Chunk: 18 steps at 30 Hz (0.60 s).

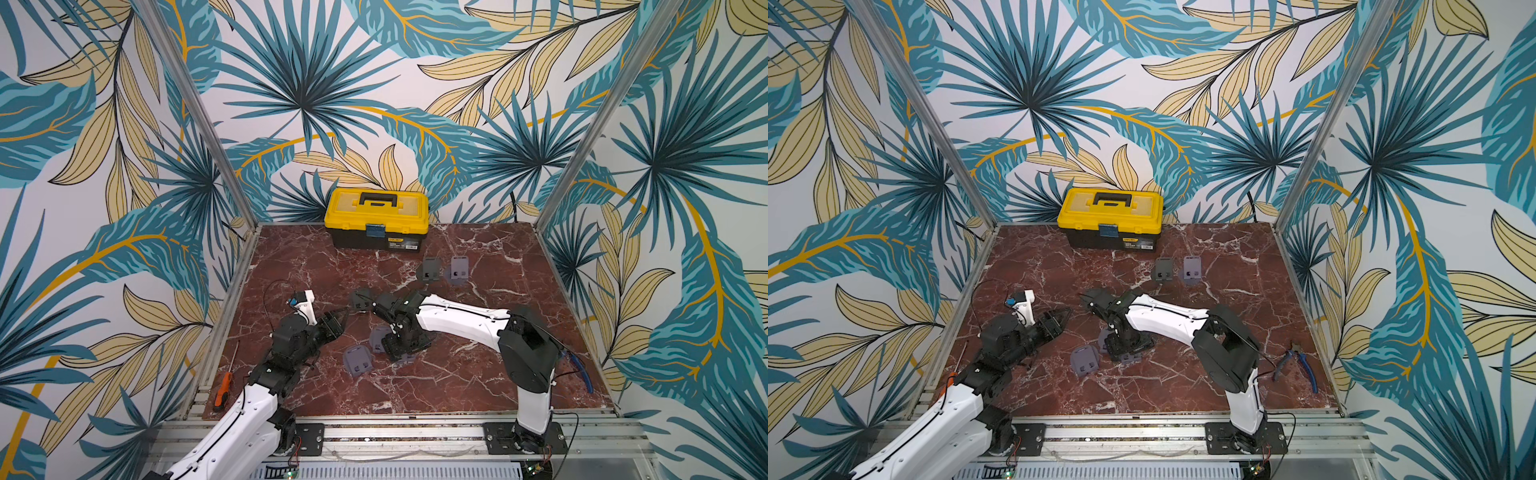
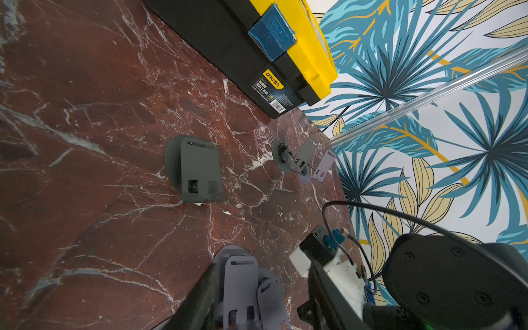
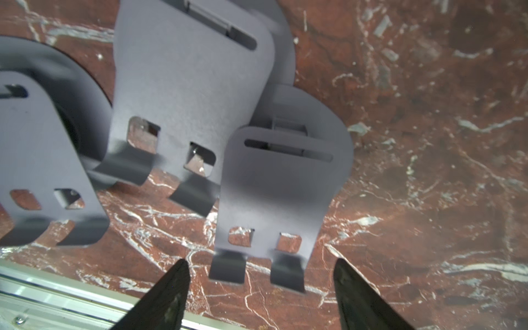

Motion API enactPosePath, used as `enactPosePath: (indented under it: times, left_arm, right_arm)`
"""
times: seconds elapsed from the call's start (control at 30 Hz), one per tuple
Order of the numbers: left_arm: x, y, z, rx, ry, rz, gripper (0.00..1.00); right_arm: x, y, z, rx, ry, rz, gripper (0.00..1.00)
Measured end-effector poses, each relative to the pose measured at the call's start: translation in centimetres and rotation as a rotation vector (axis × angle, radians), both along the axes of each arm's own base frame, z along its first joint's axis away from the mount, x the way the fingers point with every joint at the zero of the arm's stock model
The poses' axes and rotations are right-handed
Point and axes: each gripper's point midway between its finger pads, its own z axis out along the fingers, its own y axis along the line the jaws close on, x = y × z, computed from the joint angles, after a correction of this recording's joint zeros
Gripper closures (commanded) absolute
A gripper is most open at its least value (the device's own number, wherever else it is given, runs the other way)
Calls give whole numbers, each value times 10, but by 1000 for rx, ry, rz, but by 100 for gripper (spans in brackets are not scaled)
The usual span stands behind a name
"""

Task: Open the phone stand
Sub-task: Pick up the phone stand at the center of the board.

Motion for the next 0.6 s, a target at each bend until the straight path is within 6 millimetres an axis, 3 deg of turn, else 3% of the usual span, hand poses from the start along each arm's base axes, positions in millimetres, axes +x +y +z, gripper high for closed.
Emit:
enactPosePath:
  times: [0.2,0.6]
  left_arm:
    - [0,0,0,1,0,2,49]
    - [1,1,0,1,0,5,49]
  right_arm:
    - [6,6,-7,-9,1,7,20]
    - [7,0,-16,-55,-1,10,21]
